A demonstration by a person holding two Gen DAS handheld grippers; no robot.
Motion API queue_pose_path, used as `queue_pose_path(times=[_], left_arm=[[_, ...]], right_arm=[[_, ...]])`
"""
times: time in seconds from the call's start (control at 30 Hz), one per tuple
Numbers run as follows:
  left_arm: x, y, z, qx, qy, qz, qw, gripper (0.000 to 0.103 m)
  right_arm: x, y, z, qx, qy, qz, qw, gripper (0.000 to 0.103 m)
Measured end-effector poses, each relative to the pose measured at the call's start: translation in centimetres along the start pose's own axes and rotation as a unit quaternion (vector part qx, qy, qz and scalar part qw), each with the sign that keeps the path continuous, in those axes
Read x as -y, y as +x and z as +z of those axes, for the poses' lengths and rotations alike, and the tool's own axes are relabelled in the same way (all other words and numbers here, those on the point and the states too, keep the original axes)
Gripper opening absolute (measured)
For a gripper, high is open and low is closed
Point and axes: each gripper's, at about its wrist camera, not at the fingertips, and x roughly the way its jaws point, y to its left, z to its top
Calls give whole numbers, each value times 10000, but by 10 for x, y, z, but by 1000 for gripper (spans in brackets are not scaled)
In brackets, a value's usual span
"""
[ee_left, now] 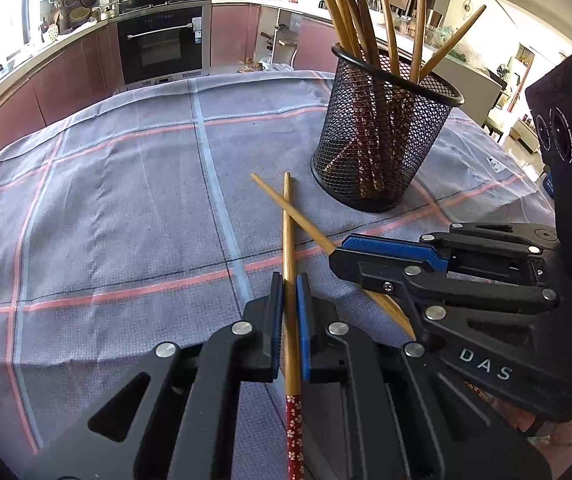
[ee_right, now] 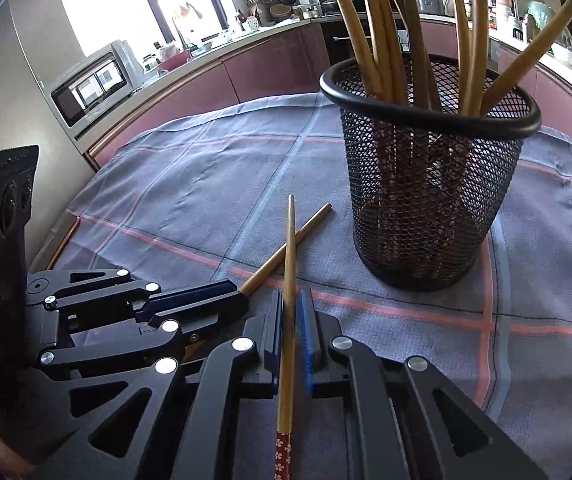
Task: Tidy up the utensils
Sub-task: 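Lift the chopstick with the left gripper toward the mesh cup while the right gripper carries its chopstick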
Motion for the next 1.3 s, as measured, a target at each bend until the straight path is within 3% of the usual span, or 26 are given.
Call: queue_pose_path(times=[0.3,0.83,1.3], left_arm=[[2,1,6,4,-7,20,10000,7],[4,-59,19,645,-187,-799,9945,7],[15,-92,21,1071,-67,-829,9908,7]], right_arm=[[4,-1,2,-4,-46,76,10000,6],[12,-88,10,1143,-23,249,9931,6],[14,-116,14,1509,-20,223,9883,6]])
